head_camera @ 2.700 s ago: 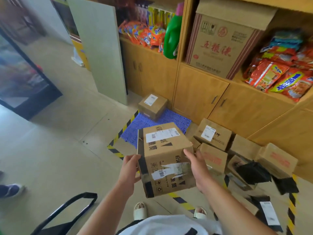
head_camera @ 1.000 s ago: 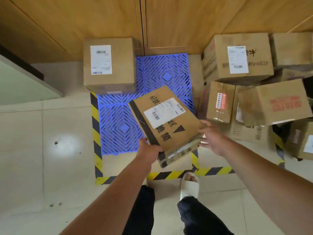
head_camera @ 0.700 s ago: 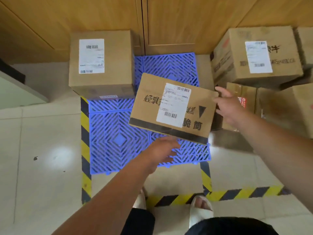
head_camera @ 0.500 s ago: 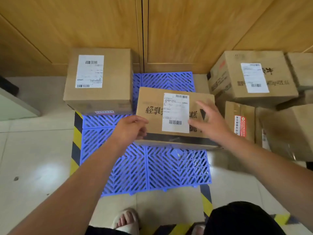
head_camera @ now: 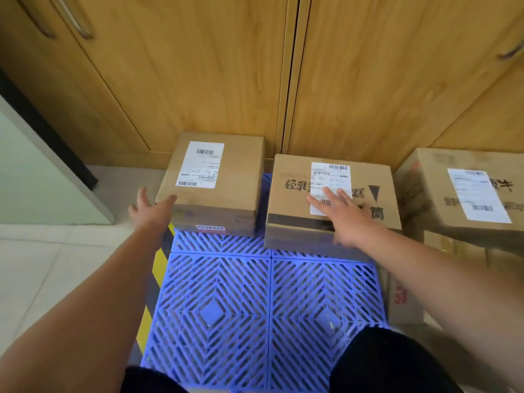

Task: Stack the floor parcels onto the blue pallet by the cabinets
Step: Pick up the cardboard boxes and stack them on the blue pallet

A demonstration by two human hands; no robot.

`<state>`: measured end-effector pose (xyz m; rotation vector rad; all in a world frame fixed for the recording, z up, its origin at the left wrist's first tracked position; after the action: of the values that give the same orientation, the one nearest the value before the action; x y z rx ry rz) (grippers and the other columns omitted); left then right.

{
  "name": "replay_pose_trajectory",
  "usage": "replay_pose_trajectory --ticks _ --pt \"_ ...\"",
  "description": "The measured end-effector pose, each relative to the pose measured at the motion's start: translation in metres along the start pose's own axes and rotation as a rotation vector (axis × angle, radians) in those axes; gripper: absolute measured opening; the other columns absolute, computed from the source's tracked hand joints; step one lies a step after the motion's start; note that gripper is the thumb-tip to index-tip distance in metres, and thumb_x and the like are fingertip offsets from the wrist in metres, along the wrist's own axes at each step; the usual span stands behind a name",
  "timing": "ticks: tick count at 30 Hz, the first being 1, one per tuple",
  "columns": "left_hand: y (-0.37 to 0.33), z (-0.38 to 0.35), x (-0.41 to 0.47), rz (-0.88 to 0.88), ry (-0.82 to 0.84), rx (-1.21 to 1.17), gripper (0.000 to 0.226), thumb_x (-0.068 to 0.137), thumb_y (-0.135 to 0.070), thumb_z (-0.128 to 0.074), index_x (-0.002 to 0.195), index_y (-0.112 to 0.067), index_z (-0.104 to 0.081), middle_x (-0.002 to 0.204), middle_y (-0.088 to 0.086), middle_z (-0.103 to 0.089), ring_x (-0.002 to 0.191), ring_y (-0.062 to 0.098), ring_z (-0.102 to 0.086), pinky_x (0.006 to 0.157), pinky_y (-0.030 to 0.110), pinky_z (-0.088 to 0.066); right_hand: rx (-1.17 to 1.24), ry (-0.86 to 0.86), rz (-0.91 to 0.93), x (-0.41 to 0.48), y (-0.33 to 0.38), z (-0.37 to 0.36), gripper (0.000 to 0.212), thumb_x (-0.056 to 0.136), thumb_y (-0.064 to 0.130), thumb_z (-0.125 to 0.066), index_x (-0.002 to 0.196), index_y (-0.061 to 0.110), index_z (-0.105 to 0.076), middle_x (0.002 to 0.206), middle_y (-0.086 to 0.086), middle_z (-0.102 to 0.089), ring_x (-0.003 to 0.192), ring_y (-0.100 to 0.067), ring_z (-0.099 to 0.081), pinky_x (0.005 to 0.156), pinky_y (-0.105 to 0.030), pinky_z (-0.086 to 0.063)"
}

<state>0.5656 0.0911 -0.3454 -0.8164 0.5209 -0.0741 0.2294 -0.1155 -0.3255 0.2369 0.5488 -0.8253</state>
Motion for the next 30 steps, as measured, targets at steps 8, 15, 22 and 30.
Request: replay_pose_trajectory --ticks 8,15,22,30 --pt "0.012 -0.005 0.044 0.182 0.271 -0.465 0.062 0.079 -0.058 -0.066 0.129 -0.025 -0.052 0.139 -0.003 -0.048 0.127 0.018 -0.044 0.104 0.038 -0.030 -0.128 -0.058 0.040 0.051 -0.009 0.021 0.127 0.084 -0.004 -0.070 0.146 0.057 0.021 0.163 0.012 0.026 0.153 -0.023 0.014 0.111 -0.056 -0.030" --pt "0.028 -0.027 0.047 0.212 0.346 -0.602 0.009 0.089 -0.037 -0.061 0.086 -0.030 -0.064 0.077 -0.004 -0.049 0.073 0.011 -0.048 0.072 0.032 -0.042 -0.112 -0.079 0.021 0.080 0.002 0.031 0.127 0.082 -0.003 -0.072 0.147 0.058 0.019 0.163 0.012 0.024 0.154 -0.023 0.012 0.112 -0.059 -0.027" --pt "0.026 -0.029 0.053 0.156 0.346 -0.519 0.013 0.089 -0.040 -0.060 0.088 -0.028 -0.063 0.080 -0.005 -0.053 0.077 0.011 -0.049 0.074 0.033 -0.044 -0.074 -0.082 0.020 0.085 -0.001 0.026 0.127 0.081 -0.012 -0.064 0.145 0.060 0.018 0.163 0.014 0.025 0.153 -0.020 0.014 0.114 -0.063 -0.018" --pt "0.026 -0.023 0.055 0.159 0.272 -0.477 0.083 0.066 -0.055 -0.077 0.134 -0.023 -0.043 0.120 0.000 -0.052 0.105 0.019 -0.054 0.088 0.050 -0.053 -0.053 -0.082 0.014 0.080 0.002 0.029 0.127 0.082 -0.005 -0.072 0.147 0.057 0.018 0.163 0.012 0.027 0.152 -0.022 0.017 0.115 -0.062 -0.018"
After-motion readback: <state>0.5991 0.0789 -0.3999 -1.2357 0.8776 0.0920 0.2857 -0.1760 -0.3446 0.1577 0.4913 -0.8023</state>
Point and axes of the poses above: each hand's wrist, its own x-axis towards the middle knuckle, its own z-axis out of the back of the hand, y = z × x, the point moved 1 cm from there along x, towards the middle knuckle
